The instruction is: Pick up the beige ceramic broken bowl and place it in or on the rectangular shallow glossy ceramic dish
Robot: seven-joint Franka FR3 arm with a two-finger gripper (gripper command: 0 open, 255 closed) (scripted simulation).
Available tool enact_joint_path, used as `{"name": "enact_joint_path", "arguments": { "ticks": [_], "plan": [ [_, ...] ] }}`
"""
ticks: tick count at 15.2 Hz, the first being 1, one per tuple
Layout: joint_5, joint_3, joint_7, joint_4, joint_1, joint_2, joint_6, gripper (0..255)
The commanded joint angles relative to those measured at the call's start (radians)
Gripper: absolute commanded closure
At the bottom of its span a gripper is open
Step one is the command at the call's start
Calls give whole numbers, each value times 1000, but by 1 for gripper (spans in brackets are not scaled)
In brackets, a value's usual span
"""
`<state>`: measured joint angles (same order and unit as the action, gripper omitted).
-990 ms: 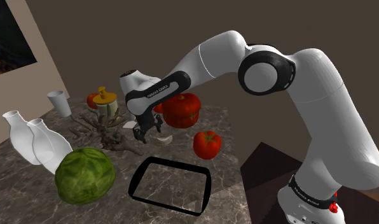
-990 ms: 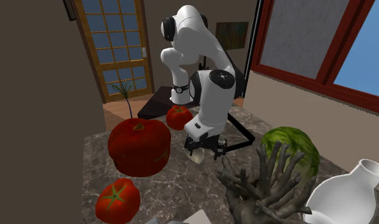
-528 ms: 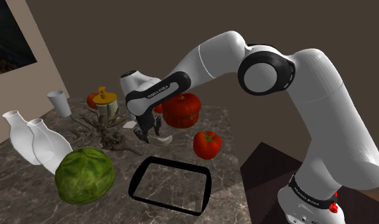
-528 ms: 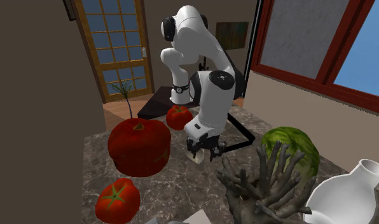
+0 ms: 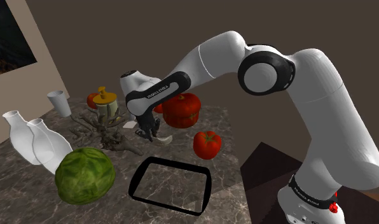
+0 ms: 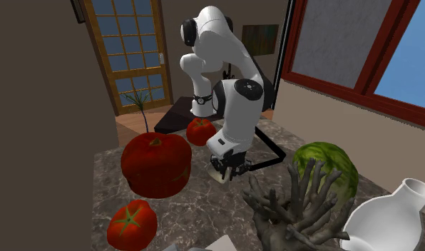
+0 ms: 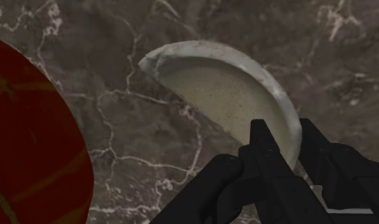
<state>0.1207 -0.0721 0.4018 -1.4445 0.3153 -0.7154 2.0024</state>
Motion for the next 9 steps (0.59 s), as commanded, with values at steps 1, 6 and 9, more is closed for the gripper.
{"name": "enact_joint_path", "arguments": {
  "ticks": [1,6,9],
  "plan": [
    [0,0,0,0,0,0,0,255],
    [-3,-2,-4,12,-1,34,-47,255],
    [-5,-3,-7,24,-1,52,-76,255]
  ]
}}
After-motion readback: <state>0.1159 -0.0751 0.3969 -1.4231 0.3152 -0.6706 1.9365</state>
